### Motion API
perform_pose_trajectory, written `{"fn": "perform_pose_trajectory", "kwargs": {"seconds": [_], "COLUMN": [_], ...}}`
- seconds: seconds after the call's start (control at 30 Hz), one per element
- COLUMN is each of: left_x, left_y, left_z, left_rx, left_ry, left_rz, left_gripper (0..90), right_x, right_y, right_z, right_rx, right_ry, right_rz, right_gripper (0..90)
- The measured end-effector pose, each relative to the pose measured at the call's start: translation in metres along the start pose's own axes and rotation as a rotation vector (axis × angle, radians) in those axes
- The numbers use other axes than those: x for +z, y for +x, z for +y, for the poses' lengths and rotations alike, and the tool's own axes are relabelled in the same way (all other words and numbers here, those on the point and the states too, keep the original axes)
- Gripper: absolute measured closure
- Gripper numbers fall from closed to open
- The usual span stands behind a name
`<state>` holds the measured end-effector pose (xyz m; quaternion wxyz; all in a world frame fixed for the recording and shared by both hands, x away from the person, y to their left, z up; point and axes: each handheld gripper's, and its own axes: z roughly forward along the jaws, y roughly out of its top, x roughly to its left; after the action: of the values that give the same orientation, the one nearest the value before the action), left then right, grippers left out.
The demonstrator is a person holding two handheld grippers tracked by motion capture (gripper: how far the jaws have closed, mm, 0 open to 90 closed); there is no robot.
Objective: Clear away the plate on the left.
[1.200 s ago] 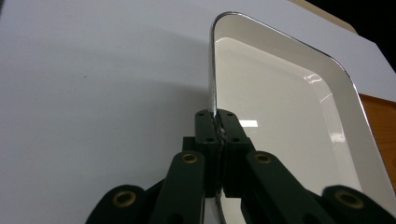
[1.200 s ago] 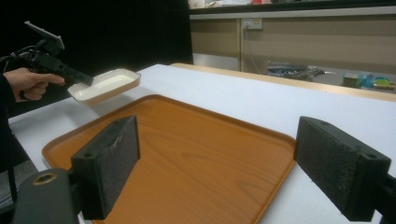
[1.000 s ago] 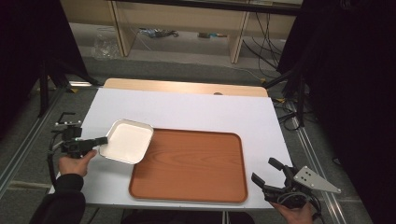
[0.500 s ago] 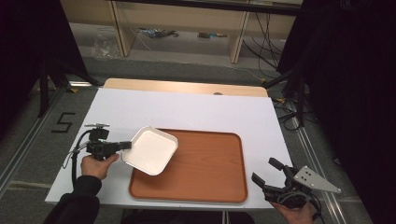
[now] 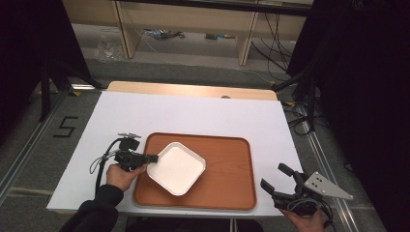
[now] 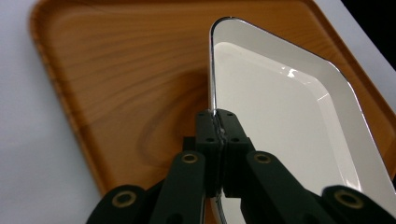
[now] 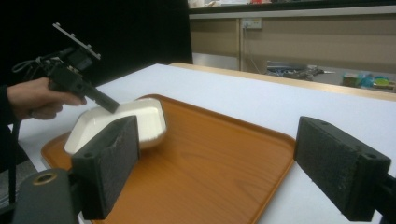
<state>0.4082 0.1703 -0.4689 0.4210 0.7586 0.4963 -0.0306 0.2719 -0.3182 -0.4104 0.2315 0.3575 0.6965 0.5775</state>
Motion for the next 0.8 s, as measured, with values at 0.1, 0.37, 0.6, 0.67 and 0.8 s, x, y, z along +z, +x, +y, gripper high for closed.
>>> {"fn": "perform_pose_trajectory", "kwargs": {"seconds": [0.1, 0.37, 0.6, 0.67, 0.8], "left_x": [0.005, 0.015, 0.027, 0.03, 0.032], "left_y": [-0.003, -0.009, -0.014, -0.017, -0.021], "left_z": [0.0, -0.001, -0.006, -0.008, -0.009], "left_rx": [0.007, 0.009, 0.038, 0.037, 0.032], "left_ry": [0.013, 0.01, 0.072, 0.09, 0.089], "left_rz": [0.0, 0.009, 0.033, 0.032, 0.034], "left_gripper": [88.3, 88.0, 87.3, 87.2, 86.5], "right_x": [0.001, -0.001, 0.001, 0.0, 0.0], "right_y": [0.001, 0.002, 0.001, 0.001, 0.0], "right_z": [-0.001, 0.0, -0.001, 0.0, 0.0], "right_rx": [0.014, 0.035, 0.019, 0.018, 0.011], "right_ry": [-0.001, 0.027, 0.008, 0.006, 0.019], "right_rz": [0.007, -0.004, 0.004, 0.001, -0.004], "right_gripper": [15.4, 15.4, 15.4, 15.4, 15.4]}}
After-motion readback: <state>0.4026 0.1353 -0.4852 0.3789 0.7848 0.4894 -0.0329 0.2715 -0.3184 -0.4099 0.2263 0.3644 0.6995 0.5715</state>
